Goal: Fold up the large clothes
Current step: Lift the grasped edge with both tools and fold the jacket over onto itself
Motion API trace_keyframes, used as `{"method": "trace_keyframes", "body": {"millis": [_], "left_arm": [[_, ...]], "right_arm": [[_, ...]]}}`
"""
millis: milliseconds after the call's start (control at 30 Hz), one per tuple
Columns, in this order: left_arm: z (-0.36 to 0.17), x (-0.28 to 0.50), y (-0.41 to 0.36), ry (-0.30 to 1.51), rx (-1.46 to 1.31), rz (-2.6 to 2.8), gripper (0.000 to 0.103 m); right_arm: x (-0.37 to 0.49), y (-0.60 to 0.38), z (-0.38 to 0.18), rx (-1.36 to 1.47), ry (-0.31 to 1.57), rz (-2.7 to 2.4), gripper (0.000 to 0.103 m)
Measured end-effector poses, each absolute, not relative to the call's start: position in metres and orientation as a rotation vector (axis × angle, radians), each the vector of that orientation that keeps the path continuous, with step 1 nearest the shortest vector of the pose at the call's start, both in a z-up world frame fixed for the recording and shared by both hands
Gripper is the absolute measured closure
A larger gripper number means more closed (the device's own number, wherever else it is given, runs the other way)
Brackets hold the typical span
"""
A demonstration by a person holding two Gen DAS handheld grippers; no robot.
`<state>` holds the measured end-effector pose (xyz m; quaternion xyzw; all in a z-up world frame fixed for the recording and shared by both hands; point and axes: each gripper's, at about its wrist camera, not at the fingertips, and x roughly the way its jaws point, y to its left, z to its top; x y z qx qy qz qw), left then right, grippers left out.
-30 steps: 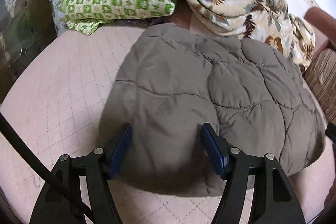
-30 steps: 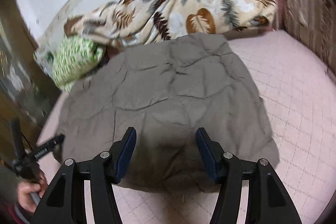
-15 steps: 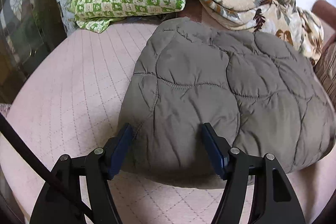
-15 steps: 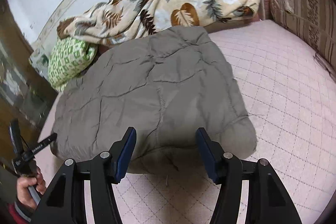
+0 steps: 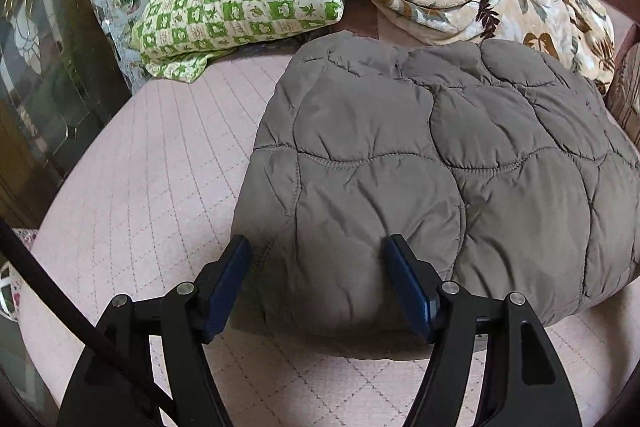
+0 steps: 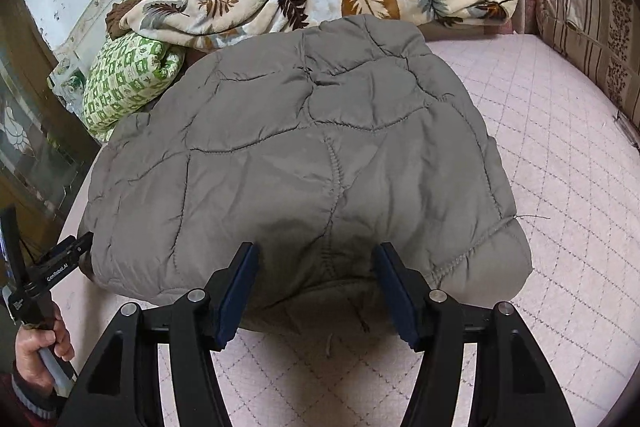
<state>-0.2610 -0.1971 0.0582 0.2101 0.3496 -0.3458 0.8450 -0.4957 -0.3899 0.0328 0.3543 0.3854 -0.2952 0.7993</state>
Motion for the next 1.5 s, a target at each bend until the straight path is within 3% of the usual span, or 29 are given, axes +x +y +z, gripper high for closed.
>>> {"method": "trace_keyframes", "body": {"millis": [767, 1000, 1267, 1500], "left_arm": [[0.06, -0.271, -0.199, 0.693, 0.485, -0.716, 0.033], [0.057, -0.227, -0.161, 0.953, 0.174, -0.785, 0.033], [0.017, -0.167, -0.108, 1.285, -0.255, -0.824, 0.034], [0.0, -0.171, -0.107, 1.349, -0.339, -0.853, 0.034]], "right_arm": [[-0.521, -0.39, 0.048, 0.821, 0.768, -0.65, 0.037], [-0.561, -0.41, 0.05, 0.931, 0.682, -0.731, 0.037], [-0.617, -0.434, 0.022, 1.262, 0.529, -0.739, 0.037], [-0.625, -0.44, -0.004, 1.419, 0.449, -0.72, 0.034]]}}
